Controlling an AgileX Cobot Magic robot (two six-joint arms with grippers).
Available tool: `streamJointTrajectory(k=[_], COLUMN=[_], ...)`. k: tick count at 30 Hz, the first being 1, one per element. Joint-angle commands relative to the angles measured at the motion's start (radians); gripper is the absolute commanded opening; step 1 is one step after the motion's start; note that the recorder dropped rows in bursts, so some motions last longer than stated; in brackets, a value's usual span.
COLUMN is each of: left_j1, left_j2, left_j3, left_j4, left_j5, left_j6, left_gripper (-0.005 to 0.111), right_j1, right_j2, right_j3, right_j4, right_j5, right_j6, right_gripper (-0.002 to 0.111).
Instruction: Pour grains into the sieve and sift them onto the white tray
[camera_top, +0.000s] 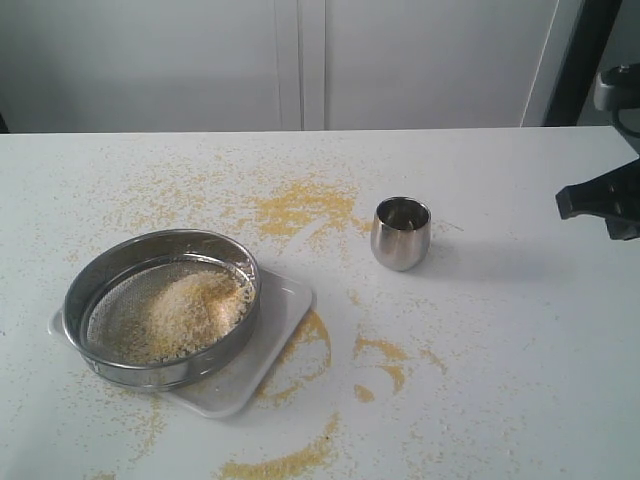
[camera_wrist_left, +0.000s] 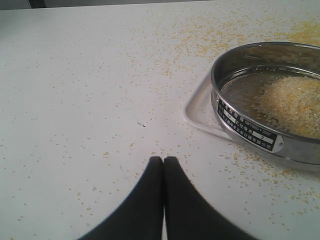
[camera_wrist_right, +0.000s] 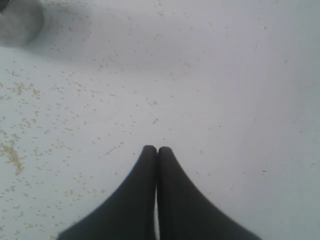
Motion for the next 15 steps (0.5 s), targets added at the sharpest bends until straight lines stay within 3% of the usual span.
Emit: streamJointTrajectory(k=[1, 6, 12, 15], left_j1=[0.000, 0.000, 0.000, 0.000], left_j2=[-0.003, -0.003, -0.003, -0.003], left_j3=[0.003, 0.003, 0.003, 0.003], left_j4=[-0.003, -0.027, -0.273, -0.391], left_j5=[-0.003, -0.009, -0.073, -0.166], left_j6=[-0.005, -0.031, -0.186, -0.245], left_gripper=[0.000, 0.000, 0.000, 0.000], right_j1=[-0.002, -0.002, -0.002, -0.002], right_j2=[-0.007, -0.007, -0.007, -0.007], right_j3=[0.026, 0.025, 0.025, 0.025], right_j4=[0.000, 0.000, 0.000, 0.000], right_j5=[-0.016, -0.016, -0.016, -0.016], right_j6=[-0.012, -0.012, -0.012, -0.012], right_gripper=[0.000, 0.000, 0.000, 0.000])
